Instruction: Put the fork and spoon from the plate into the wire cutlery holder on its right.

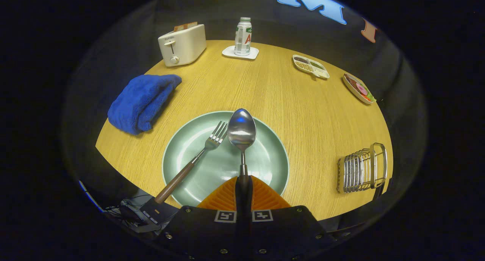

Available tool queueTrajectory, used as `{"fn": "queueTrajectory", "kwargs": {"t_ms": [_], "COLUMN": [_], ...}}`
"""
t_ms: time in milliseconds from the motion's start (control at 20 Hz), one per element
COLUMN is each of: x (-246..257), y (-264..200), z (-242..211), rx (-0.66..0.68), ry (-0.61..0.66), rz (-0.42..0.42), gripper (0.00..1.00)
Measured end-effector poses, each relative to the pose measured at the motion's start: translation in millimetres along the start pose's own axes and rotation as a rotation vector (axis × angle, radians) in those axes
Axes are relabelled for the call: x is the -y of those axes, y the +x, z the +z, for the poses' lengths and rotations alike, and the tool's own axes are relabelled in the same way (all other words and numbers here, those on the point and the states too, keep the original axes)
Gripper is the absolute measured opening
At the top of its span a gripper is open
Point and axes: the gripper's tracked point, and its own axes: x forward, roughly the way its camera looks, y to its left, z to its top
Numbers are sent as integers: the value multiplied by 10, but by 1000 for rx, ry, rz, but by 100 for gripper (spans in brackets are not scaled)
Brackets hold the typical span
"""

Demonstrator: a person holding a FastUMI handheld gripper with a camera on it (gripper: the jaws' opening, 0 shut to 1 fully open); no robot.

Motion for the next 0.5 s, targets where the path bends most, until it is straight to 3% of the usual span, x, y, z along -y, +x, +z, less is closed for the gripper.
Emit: {"fn": "queueTrajectory", "kwargs": {"t_ms": [50, 500], "x": [175, 751], "y": [5, -401], "z": [86, 319], "rx": [44, 146], "ry": [-24, 93], "rz": [-80, -212], "gripper": [1, 1]}}
